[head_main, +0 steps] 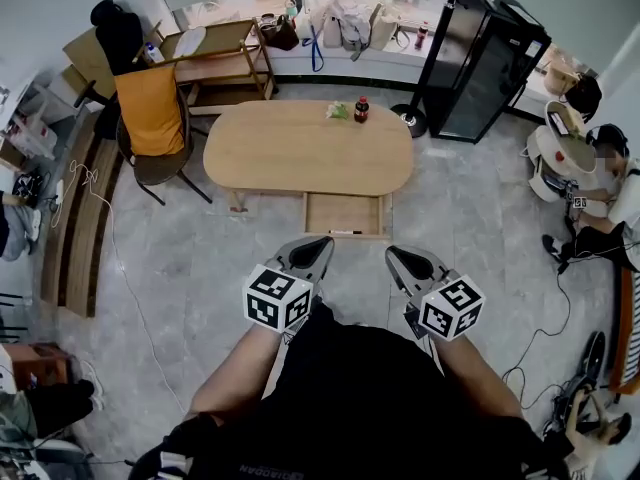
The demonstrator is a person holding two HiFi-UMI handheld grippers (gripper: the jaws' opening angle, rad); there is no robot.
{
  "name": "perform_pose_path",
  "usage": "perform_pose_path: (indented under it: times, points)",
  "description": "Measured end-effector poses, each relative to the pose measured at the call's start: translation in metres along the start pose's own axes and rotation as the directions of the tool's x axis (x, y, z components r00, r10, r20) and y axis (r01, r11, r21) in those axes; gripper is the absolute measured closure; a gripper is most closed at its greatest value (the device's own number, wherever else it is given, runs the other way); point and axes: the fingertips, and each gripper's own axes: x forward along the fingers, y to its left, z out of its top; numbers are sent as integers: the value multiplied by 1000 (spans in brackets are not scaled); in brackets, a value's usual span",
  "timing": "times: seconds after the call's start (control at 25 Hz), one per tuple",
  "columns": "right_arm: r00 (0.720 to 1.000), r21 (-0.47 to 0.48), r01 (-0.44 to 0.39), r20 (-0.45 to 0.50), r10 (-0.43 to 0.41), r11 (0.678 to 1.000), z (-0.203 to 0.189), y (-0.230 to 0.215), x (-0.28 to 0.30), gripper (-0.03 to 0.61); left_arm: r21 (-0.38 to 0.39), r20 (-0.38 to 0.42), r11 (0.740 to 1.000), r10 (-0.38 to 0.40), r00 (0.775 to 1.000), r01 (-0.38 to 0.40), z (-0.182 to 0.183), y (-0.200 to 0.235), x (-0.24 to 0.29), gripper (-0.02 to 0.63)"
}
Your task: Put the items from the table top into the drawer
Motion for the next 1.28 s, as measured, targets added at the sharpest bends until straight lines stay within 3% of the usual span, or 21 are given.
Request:
perform_pose_path:
  times: [0.2,0.44,0.64,0.84,0.96,1.12,1.28]
  points:
    - [999,9,-47,10,47,999,-30,17,-50,575,21,-15,999,24,1000,-24,-34,-55,-17,612]
    - [997,4,-74,-5,74,997,-50,48,-62,575,28,-51,998,53,997,-52,-63,-70,-54,612]
    - [996,-36,-87,5,87,996,-46,72,-58,575,42,-18,998,41,999,-41,-43,-63,-64,612]
    - [999,-5,-44,13,44,999,-41,81,-33,575,104,-23,995,-1,1000,3,-27,-53,-74,612]
    - [999,-35,-29,27,30,999,-33,93,-17,575,124,-37,992,2,999,2,-30,-35,-83,612]
    - [999,-16,3,33,-2,1000,-36,100,-4,575,91,-83,996,-14,996,21,-45,-15,-88,612]
    - [999,-5,39,28,-39,999,-40,105,3,575,105,-122,994,-27,992,40,-50,2,-91,612]
